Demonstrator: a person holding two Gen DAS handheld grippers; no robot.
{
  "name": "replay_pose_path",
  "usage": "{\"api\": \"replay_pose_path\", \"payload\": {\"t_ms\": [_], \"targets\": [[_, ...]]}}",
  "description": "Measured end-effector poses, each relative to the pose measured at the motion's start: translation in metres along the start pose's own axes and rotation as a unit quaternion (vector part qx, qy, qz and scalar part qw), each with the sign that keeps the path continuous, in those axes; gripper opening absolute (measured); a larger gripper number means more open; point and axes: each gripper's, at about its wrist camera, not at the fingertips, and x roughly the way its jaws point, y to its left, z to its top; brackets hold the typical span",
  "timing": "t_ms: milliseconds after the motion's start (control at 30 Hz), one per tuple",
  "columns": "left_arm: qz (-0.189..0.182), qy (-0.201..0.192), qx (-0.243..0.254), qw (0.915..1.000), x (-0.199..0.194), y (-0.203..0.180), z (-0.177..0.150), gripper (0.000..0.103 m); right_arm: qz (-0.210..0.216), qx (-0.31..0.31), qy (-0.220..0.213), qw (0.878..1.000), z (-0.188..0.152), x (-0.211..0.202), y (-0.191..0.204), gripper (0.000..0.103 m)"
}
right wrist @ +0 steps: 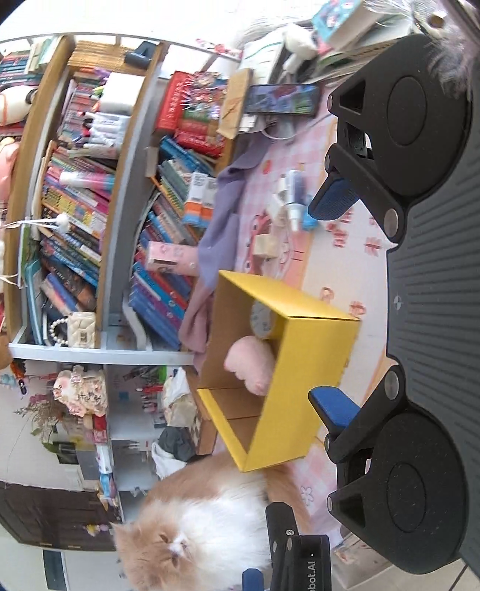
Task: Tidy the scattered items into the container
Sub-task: 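Withdraw both tools up and away from the yellow box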
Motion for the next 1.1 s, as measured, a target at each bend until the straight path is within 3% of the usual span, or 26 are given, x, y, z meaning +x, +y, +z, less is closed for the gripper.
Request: {"api": "replay_pose_path", "payload": {"t_ms": [767,1100], "targets": [[-0.026,0.040,0.023,0.9986,-0.009,-0.009,-0.037,0.097,0.013,-0.012,0.052,0.998,-0.029,-0.009,0.016,0.095],[-0.038,0.052,0.031,0.9974,0.000,-0.022,-0.039,0.097,0.004,0.002,0.068,0.998,-0.035,-0.002,0.002,0.096]]}}
